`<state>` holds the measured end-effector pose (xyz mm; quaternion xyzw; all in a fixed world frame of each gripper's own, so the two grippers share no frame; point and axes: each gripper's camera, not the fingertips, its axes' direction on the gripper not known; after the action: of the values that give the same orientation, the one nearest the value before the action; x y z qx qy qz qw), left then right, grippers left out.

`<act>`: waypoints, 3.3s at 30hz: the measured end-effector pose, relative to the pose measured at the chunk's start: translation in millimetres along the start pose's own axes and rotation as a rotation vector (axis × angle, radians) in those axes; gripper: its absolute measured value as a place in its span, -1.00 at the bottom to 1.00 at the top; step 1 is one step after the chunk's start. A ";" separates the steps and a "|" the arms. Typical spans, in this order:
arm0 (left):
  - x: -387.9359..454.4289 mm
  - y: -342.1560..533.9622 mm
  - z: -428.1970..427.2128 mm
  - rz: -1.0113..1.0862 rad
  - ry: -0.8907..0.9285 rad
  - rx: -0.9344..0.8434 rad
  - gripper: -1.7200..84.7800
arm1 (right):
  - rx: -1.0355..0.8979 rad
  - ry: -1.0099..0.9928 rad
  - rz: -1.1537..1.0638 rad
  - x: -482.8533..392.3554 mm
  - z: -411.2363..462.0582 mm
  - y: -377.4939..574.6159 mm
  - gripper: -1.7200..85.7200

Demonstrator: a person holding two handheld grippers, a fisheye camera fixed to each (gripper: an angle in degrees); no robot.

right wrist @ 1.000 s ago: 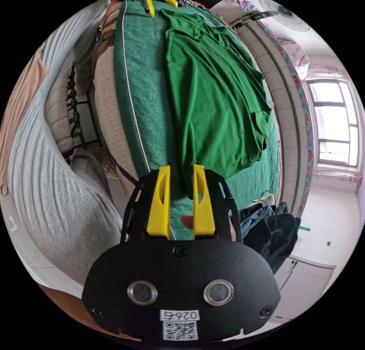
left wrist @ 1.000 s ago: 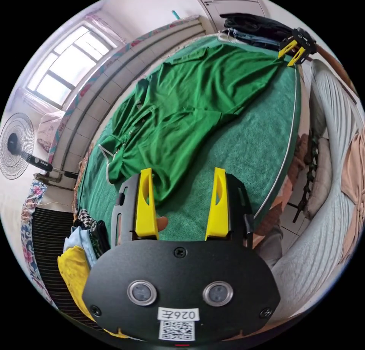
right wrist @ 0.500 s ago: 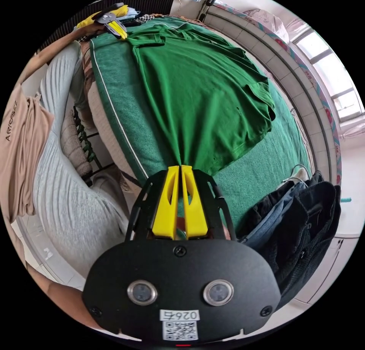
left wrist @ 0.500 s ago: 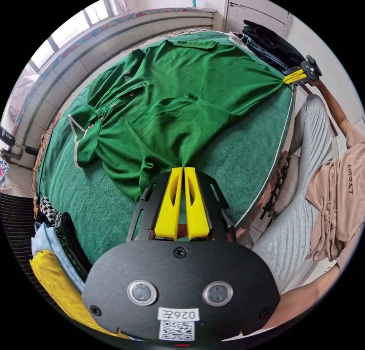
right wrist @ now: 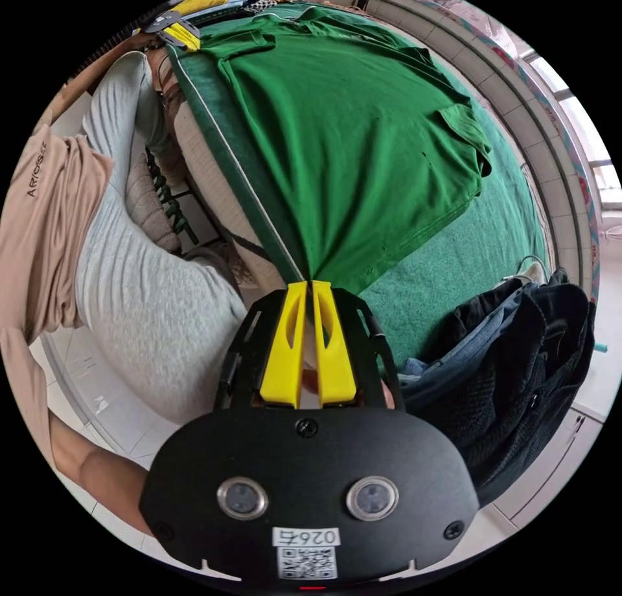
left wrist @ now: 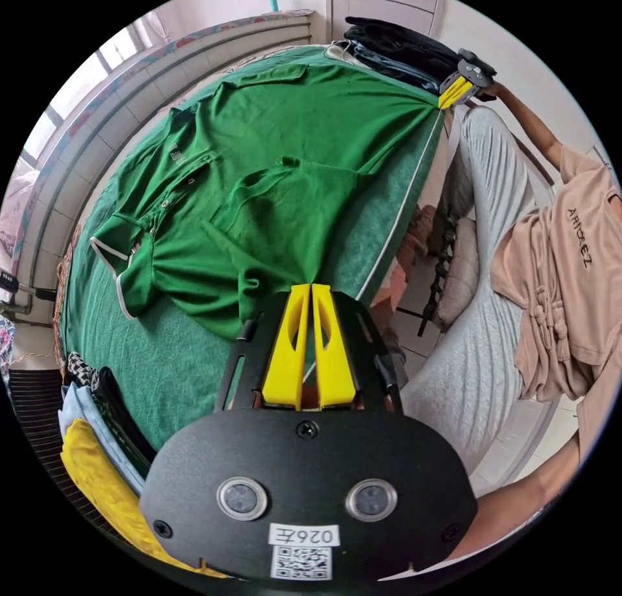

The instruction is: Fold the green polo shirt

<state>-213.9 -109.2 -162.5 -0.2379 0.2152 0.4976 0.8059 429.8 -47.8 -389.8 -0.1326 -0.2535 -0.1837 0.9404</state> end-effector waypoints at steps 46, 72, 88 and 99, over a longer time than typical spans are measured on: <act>-491.3 -148.4 158.8 -0.521 0.265 0.238 -0.97 | 0.381 -0.552 0.617 474.7 278.9 -408.5 -0.98; -312.6 -157.1 74.7 -0.003 -0.333 0.261 -0.90 | 0.738 0.019 0.135 330.2 222.4 -375.9 -0.99; -382.1 -149.0 102.9 -0.371 -0.117 0.375 -0.73 | 0.664 -0.490 0.570 370.6 257.6 -388.6 -0.80; -376.6 -112.4 78.6 -0.146 0.084 0.539 -0.90 | 0.734 0.185 0.135 254.2 196.3 -430.6 -0.97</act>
<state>-258.8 -369.8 138.8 -0.0504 0.3554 0.3526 0.8642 372.5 -437.7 -24.6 0.2138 -0.2073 -0.0296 0.9542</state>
